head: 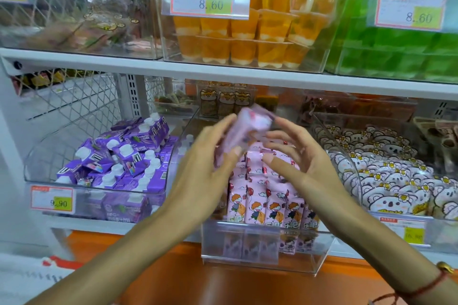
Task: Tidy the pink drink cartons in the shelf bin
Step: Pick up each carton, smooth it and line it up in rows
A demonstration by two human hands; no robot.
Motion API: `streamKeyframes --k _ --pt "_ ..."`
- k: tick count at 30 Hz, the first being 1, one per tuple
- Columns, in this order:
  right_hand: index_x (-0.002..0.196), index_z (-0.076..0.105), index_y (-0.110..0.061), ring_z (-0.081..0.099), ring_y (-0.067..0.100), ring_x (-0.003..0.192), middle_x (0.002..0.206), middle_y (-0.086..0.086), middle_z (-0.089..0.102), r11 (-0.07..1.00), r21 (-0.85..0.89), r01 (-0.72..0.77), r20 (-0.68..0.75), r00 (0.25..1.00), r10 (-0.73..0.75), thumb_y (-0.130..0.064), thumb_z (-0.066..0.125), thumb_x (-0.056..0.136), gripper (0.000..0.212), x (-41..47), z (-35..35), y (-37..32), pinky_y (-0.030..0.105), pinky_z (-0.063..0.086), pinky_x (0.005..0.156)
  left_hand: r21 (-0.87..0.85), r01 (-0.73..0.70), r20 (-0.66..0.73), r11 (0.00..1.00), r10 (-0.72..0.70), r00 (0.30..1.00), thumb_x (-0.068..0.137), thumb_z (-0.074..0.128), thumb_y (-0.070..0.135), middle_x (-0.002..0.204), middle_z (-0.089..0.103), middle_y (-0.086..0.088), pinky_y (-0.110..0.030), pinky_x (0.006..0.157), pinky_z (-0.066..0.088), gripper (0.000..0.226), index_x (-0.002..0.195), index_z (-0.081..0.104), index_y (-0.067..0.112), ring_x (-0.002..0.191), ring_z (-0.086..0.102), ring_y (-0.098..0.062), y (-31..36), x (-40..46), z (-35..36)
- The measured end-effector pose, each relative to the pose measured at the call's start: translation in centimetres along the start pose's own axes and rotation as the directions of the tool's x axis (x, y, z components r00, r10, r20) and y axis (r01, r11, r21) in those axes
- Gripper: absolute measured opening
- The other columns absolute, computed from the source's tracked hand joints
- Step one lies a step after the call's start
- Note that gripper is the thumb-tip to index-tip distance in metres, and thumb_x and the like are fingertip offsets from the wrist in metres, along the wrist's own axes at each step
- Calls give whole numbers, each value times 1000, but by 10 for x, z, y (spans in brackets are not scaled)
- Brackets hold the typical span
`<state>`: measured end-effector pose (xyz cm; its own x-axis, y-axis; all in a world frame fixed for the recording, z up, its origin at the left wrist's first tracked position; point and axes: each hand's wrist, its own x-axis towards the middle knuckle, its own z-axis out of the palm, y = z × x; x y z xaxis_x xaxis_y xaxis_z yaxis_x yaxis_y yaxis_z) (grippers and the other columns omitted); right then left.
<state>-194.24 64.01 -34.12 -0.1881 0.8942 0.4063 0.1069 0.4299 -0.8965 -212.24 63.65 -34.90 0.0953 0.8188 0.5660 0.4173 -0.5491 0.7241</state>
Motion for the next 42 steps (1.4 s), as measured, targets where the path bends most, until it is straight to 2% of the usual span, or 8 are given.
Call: streamKeyframes --k 3,7,15,21,26,33,36,42 --pt "121 52 -30 55 -2 107 118 -12 58 956 -292 -20 -20 1000 15 -12 61 91 36 15 -2 9 8 46 83 -265 77 -179 961 -127 976 95 54 9 116 63 9 -8 82 47 39 132 48 20 98 62 7 0 11 -14" --pt "119 61 -20 48 13 117 125 -2 57 678 -730 90 138 990 17 -15 51 96 26 44 8 25 26 40 97 -471 182 -241 863 -324 915 90 60 5 107 66 6 -24 92 51 28 116 55 15 86 64 9 -7 14 -20" --pt "114 63 -13 35 25 117 122 7 45 185 -936 299 338 909 243 -32 29 101 41 73 34 39 38 29 96 -465 168 -231 869 -302 925 92 56 12 98 68 13 -30 93 51 25 117 55 16 88 67 4 -12 12 -22" --pt "120 60 -26 27 16 124 133 -4 40 347 -893 285 337 936 98 -39 38 98 34 50 22 33 31 21 100 -471 58 -181 880 -161 970 92 57 3 109 67 12 -15 86 50 45 125 43 29 102 65 -2 -9 16 -27" --pt "136 46 -33 23 10 134 145 -9 33 468 -854 228 331 931 150 -50 37 97 44 23 12 37 31 25 110 -356 54 -39 933 -73 997 91 60 9 98 68 7 -11 75 51 29 113 48 24 89 66 4 -8 46 -17" --pt "137 44 -32 29 12 128 141 -8 37 475 -851 224 304 947 99 -51 32 98 45 16 14 40 31 26 107 137 133 261 982 -165 951 87 67 32 100 68 -14 -52 90 50 31 110 52 18 94 65 -30 -22 84 -10" --pt "138 43 -32 30 12 127 140 -7 38 486 -843 230 309 947 88 -51 31 98 45 15 14 41 30 25 106 214 140 373 967 -214 903 85 67 34 107 69 -9 -49 93 50 34 112 59 14 99 66 -26 -17 93 -12" --pt "135 45 -34 27 12 131 145 -7 32 522 -825 217 297 952 73 -50 33 98 42 14 12 44 29 23 107 44 210 427 977 -209 880 85 69 18 108 71 -2 -25 80 58 20 99 61 31 93 70 -15 -16 104 -16"
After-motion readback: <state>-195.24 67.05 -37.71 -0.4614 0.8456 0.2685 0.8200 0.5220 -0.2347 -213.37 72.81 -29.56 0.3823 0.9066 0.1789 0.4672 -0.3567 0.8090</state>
